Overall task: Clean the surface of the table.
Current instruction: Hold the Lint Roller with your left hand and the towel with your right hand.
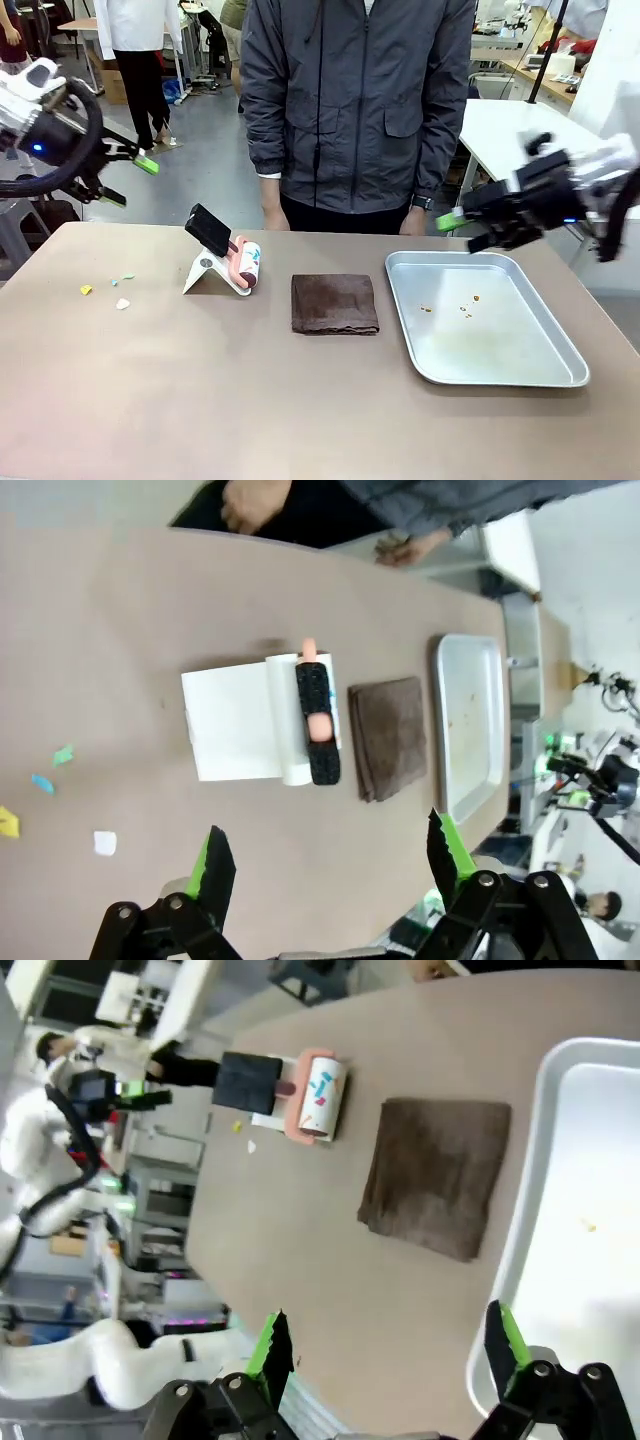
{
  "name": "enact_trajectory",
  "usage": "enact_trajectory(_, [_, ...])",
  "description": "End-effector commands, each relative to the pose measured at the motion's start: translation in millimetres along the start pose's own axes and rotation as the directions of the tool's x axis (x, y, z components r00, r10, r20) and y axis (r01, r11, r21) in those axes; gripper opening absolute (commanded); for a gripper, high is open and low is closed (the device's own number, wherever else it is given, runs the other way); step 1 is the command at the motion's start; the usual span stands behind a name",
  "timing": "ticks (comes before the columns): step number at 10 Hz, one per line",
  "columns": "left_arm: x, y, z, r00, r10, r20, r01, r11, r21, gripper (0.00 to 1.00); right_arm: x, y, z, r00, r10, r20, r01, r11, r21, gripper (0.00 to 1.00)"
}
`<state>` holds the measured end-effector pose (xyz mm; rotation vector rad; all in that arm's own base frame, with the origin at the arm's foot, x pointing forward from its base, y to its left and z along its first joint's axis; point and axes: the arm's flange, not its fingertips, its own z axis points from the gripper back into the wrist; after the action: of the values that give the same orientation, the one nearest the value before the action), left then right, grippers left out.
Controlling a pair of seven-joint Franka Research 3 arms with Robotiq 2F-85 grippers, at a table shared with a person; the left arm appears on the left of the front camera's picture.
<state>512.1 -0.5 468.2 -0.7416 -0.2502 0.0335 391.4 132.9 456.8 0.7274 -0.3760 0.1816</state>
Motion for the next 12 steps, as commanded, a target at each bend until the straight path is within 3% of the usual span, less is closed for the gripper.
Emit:
enact_trajectory(1, [16,-4,-15,0.996,0.006,-0.093,0.000,0.998,0.060,1.00,24,20,-53,0.999,-0.042,-0.004,0.041,0.992,-0.119,1.00])
enact_trajectory(3, [20,-2,-41,0.985,0.000,-0.172,0.006,0.999,0.036,1.00,15,43,-119,0.986,-0.122,-0.115,0.095,0.971,-0.218,1.00])
enact_trajectory(5, [21,-3,-56,0.980,-0.006,-0.198,0.004,1.000,-0.009,1.00,11,44,-161,0.976,-0.195,-0.097,0.152,0.929,-0.337,1.00])
enact_trajectory(8, [19,-1,-66,0.970,-0.032,-0.240,0.027,0.999,-0.024,1.00,5,33,-193,0.964,-0.249,-0.096,0.195,0.902,-0.384,1.00])
enact_trajectory(10, [20,4,-68,0.971,-0.008,-0.238,0.015,1.000,0.026,1.00,8,28,-195,0.953,-0.288,-0.093,0.228,0.885,-0.405,1.00])
enact_trajectory(11, [14,-1,-68,0.972,-0.016,-0.233,0.015,1.000,-0.008,1.00,12,24,-180,0.957,-0.284,-0.053,0.243,0.888,-0.390,1.00])
enact_trajectory(12, [14,-1,-68,0.972,-0.016,-0.233,0.015,1.000,-0.008,1.00,-3,17,-191,0.961,-0.257,-0.097,0.201,0.899,-0.388,1.00])
